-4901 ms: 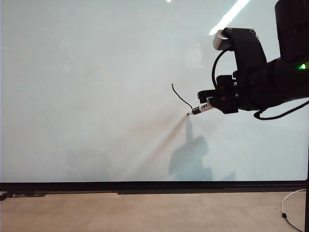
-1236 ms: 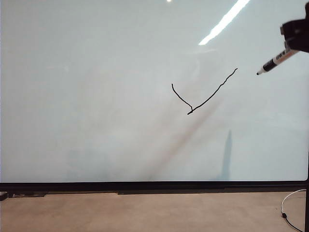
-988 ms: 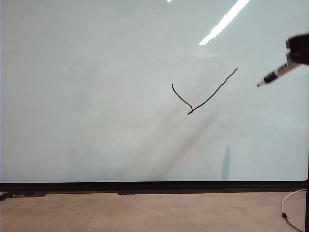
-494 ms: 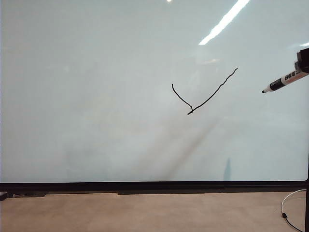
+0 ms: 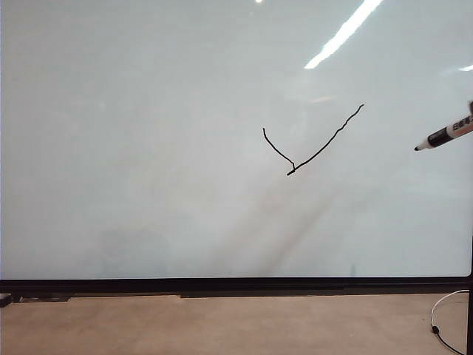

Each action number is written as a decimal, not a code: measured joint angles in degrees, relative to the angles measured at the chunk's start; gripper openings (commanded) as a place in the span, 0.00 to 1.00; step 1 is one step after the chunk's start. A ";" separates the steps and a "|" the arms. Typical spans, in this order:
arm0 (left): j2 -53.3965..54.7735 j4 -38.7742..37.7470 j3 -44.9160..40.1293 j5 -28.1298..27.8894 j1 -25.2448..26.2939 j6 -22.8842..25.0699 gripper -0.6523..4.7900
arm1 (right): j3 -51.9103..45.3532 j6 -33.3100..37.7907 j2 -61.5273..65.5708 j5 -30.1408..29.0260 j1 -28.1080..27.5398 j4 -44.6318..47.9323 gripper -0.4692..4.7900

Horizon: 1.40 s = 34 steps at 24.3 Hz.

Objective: Pick up the pen on the shelf to the right of the whiteboard and draw a check mark.

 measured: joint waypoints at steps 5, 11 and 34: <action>0.00 0.00 0.00 0.00 0.00 0.00 0.11 | 0.02 -0.02 -7.96 0.02 0.00 -8.22 0.07; 0.00 0.00 0.00 0.00 0.00 -0.02 0.11 | 0.02 -0.02 -16.66 2.19 0.00 -16.06 0.07; 0.00 0.00 0.00 0.00 0.00 0.00 0.11 | 0.07 0.68 -20.68 -10.67 -21.75 -20.15 0.07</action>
